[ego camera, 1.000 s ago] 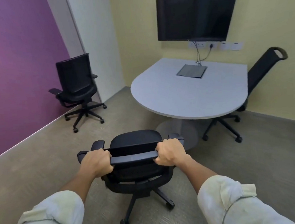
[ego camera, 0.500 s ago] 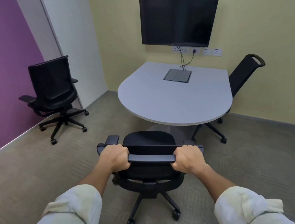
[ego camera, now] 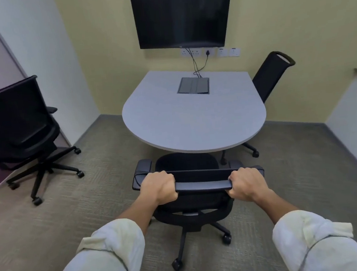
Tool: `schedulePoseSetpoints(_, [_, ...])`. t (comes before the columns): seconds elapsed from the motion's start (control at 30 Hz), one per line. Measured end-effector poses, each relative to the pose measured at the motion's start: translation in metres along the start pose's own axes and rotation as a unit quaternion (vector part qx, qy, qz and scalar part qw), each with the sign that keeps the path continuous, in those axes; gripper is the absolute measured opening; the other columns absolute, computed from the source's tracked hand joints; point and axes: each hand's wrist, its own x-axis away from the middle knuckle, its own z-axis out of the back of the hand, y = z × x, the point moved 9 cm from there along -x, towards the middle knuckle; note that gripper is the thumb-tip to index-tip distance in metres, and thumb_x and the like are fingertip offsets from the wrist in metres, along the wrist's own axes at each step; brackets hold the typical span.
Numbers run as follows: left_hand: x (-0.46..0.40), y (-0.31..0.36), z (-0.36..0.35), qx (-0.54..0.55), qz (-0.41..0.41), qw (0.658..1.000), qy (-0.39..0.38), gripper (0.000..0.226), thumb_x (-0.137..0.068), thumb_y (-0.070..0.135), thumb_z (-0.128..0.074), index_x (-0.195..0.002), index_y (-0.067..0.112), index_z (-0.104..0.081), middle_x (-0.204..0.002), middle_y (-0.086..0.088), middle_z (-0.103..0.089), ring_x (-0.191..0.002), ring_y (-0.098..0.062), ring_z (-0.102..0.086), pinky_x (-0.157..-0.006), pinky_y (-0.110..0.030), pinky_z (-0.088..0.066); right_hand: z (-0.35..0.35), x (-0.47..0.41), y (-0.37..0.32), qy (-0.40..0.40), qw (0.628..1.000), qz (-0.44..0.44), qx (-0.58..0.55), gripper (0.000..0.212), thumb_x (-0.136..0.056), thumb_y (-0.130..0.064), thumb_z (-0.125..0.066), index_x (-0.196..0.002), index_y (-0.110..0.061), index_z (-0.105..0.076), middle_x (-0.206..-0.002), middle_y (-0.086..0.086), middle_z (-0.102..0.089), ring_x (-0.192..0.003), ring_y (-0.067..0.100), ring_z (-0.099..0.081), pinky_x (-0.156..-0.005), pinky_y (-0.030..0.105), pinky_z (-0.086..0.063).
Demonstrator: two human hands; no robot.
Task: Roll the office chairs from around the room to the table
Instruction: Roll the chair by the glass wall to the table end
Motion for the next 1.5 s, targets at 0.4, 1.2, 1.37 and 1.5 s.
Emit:
schedulePoseSetpoints(0.4, [0.007,-0.018,-0.008,0.004,-0.03,1.0,-0.001,0.021,-0.071,0.03,-0.052,-0.076,0.016,-0.067,-0.062,0.001,-0.057,-0.051,-0.02,-0.048,-0.052,-0.032,-0.04,-0.002,0.011,-0.024,-0.013,0.999,-0.029,-0.005,0.024,-0.07,-0.039,-0.056,-0.075,-0.021,-0.07,-0.065,-0.004,-0.066,-0.058,0.019,-0.061,-0.056,0.032,-0.052])
schedulePoseSetpoints(1.2, [-0.056,-0.044,-0.005,0.007,-0.043,0.999,0.015,0.025,-0.069,0.03,-0.049,-0.082,0.02,-0.067,-0.072,0.001,-0.063,-0.063,-0.024,-0.057,-0.062,-0.037,-0.051,0.002,-0.037,-0.018,0.011,0.996,-0.08,-0.038,0.021,-0.067,-0.035,-0.054,-0.069,-0.018,-0.066,-0.06,0.0,-0.062,-0.057,0.021,-0.058,-0.051,0.032,-0.042])
schedulePoseSetpoints(1.37, [-0.085,-0.044,-0.005,0.008,-0.039,0.999,0.01,0.023,-0.069,0.028,-0.048,-0.082,0.019,-0.065,-0.072,0.0,-0.062,-0.063,-0.024,-0.058,-0.059,-0.035,-0.047,0.008,-0.062,-0.002,0.014,0.997,-0.075,-0.026,0.019,-0.063,-0.035,-0.055,-0.066,-0.019,-0.065,-0.056,-0.002,-0.058,-0.055,0.022,-0.056,-0.05,0.03,-0.039])
schedulePoseSetpoints(1.5, [-0.108,-0.045,-0.003,0.013,-0.035,0.999,0.013,0.022,-0.069,0.027,-0.047,-0.079,0.019,-0.065,-0.068,0.001,-0.061,-0.06,-0.023,-0.058,-0.059,-0.035,-0.049,0.008,-0.082,0.009,0.004,0.997,-0.071,-0.023,0.014,-0.062,-0.035,-0.055,-0.062,-0.022,-0.059,-0.056,-0.004,-0.055,-0.057,0.023,-0.055,-0.053,0.03,-0.037])
